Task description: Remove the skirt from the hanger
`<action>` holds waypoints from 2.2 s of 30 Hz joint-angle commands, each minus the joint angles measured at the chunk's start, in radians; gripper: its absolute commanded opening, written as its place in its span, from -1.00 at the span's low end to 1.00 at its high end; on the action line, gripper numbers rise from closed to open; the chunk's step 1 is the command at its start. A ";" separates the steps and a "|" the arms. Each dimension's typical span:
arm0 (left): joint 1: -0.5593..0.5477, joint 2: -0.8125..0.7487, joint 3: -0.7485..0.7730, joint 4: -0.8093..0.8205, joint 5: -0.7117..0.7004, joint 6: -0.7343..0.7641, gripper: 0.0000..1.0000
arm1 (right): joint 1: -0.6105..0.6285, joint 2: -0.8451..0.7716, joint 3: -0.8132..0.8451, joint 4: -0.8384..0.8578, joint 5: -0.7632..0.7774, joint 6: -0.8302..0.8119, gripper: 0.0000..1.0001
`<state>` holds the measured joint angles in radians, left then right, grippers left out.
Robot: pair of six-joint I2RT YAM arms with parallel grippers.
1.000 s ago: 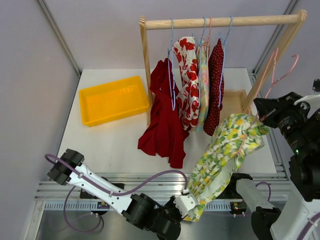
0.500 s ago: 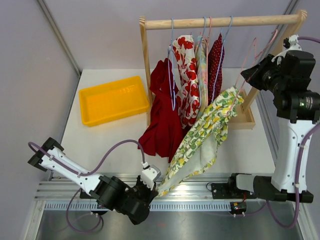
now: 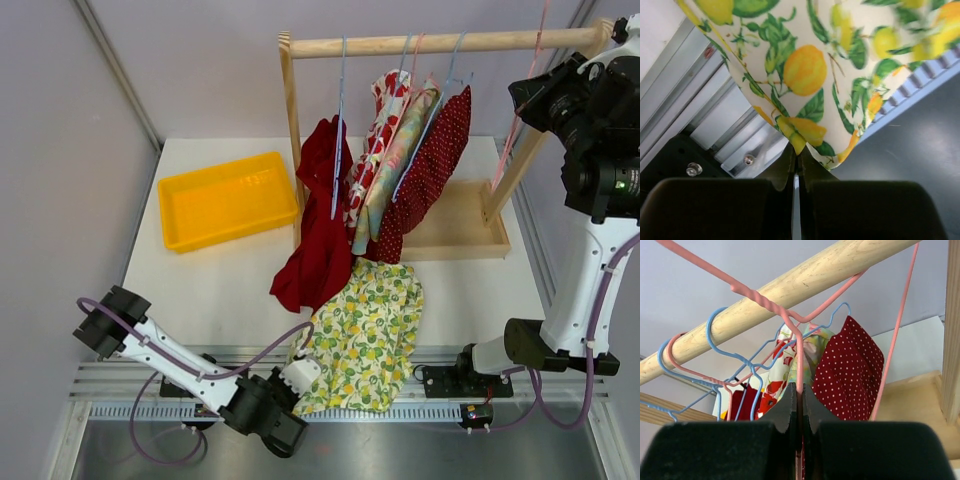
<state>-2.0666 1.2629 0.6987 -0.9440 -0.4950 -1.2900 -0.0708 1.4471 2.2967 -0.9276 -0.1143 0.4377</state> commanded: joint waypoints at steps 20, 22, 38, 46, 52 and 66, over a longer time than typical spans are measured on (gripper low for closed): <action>0.906 -0.101 0.406 -0.024 -0.055 0.943 -1.00 | -0.058 0.076 -0.183 0.231 -0.048 0.038 -1.00; 1.025 -0.146 0.430 -0.004 -0.034 1.015 -1.00 | -0.075 0.099 -0.189 0.237 -0.070 0.067 -1.00; 1.502 0.097 1.234 -0.030 -0.100 1.261 -1.00 | -0.084 0.012 -0.468 0.294 -0.088 0.061 -1.00; 1.635 0.461 1.905 0.066 0.013 1.357 -1.00 | -0.084 -0.056 -0.594 0.300 -0.097 0.064 0.99; 1.709 0.444 1.719 0.352 0.006 1.373 -1.00 | -0.084 -0.103 -0.629 0.288 -0.099 0.053 0.99; 1.919 0.437 0.864 0.523 0.073 1.056 0.98 | -0.084 -0.315 -0.574 0.202 0.041 0.035 0.99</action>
<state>-0.2123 1.6222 1.5307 -0.4652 -0.4904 -0.0975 -0.1574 1.1912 1.6745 -0.7120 -0.1139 0.4751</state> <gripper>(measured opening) 0.848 0.993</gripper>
